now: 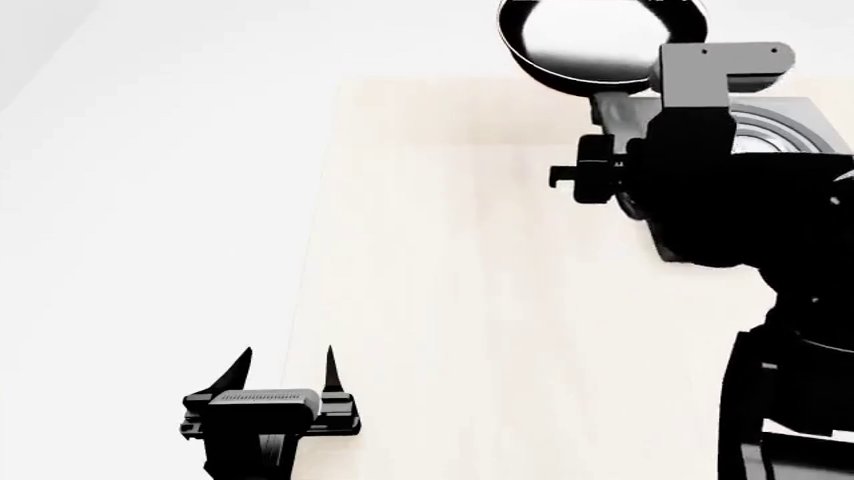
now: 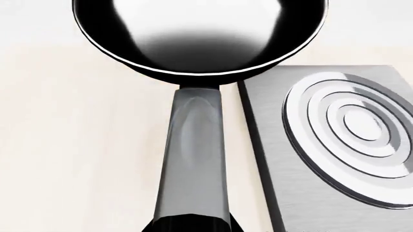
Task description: Turn on the stove and put the frying pan on it.
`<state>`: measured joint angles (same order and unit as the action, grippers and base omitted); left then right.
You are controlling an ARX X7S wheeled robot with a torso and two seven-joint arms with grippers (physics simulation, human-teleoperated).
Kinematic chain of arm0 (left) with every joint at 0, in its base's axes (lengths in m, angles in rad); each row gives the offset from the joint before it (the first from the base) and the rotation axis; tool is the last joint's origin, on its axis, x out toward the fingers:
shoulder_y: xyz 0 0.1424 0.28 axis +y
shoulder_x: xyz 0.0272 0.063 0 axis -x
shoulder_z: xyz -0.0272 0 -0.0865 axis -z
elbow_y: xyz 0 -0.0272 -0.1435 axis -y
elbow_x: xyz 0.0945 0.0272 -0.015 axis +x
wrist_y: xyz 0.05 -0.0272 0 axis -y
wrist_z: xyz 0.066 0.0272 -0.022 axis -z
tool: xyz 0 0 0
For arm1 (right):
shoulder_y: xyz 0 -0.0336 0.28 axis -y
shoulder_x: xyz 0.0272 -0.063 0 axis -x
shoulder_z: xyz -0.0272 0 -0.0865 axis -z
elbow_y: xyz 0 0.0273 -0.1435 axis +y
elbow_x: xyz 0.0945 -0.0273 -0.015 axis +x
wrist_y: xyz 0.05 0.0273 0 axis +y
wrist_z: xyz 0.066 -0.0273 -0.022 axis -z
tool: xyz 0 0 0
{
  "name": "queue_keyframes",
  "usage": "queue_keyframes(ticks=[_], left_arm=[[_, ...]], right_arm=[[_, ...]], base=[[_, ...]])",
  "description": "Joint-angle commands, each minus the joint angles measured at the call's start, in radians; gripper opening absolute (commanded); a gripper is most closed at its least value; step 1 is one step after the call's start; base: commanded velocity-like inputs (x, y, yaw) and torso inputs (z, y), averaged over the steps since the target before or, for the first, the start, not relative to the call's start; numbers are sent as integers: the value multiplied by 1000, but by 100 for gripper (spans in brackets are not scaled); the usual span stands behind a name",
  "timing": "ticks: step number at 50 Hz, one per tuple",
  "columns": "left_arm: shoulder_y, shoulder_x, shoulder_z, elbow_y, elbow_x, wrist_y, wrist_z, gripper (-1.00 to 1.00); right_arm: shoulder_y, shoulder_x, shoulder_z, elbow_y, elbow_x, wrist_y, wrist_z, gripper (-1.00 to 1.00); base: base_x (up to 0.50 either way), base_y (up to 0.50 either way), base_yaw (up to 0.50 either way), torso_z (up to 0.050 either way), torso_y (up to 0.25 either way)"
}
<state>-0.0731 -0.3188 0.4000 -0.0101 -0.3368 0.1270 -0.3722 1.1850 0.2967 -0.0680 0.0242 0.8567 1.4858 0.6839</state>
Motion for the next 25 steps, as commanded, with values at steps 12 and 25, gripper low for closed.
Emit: queue_keyframes(ticks=[12,25], left_arm=[[10,-6,4,-28,-7,-28,-13,100],[8,-7,7,-31,-7,-25,-14,100]], right_arm=[[85,103,139,51,167,58,138,-100],[40,157,194,58,222,35,175,-100]], base=[[0,0,0,-1,0],[0,0,0,0,1]])
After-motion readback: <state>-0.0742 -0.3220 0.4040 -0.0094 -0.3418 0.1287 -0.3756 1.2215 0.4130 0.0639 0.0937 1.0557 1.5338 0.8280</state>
